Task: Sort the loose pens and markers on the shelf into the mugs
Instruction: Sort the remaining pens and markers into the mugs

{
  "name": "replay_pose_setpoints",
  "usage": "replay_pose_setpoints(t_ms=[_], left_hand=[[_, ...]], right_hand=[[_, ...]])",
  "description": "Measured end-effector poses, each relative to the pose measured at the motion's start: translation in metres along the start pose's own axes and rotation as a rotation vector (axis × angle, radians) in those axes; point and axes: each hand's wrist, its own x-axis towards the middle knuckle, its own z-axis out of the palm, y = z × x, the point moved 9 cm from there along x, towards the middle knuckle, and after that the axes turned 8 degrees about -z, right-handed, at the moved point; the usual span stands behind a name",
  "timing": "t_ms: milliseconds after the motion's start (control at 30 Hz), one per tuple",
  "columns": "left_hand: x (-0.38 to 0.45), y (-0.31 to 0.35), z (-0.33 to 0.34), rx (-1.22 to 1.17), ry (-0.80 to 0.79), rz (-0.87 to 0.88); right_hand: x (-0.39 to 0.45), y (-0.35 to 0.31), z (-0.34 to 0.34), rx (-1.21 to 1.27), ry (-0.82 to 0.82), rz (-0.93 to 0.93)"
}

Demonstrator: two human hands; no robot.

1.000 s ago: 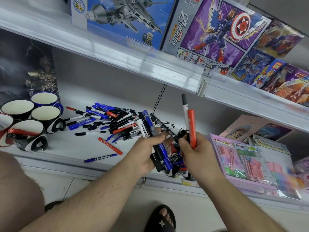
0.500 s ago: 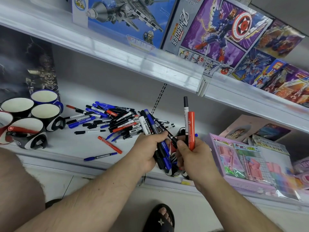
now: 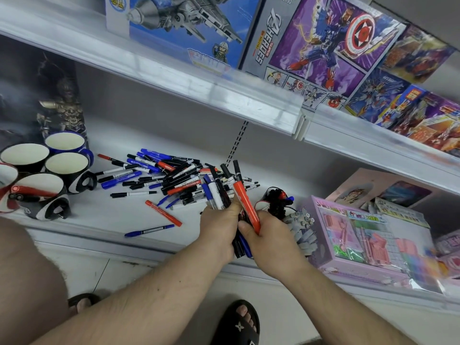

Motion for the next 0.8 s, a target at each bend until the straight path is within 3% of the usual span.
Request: replay_pose_setpoints(t_ms=[200, 400, 533, 700, 800], left_hand=[[0.002, -0.004, -0.005, 0.076, 0.048, 0.009], [-0.006, -0.012, 0.003, 0.101, -0.091, -0.125], [-0.009, -0.013, 0.013, 0.041, -0.246, -0.19], [0.0, 0.012, 0.002, -0.043, -0.175, -0.043], [-0.007, 0.023, 0.016, 0.074, -0.247, 0.092]], right_hand=[[0.002, 0.004, 0.006, -0.004, -0.102, 0.001], [0.005, 0.007, 0.007, -0.099, -0.136, 0.041], [0.004, 0.018, 0.001, 0.252, -0.108, 0.21], [-0.001, 0.026, -0.01, 0.384, -0.084, 0.32], [0.002, 0.025, -0.019, 0.124, -0.046, 0.252]])
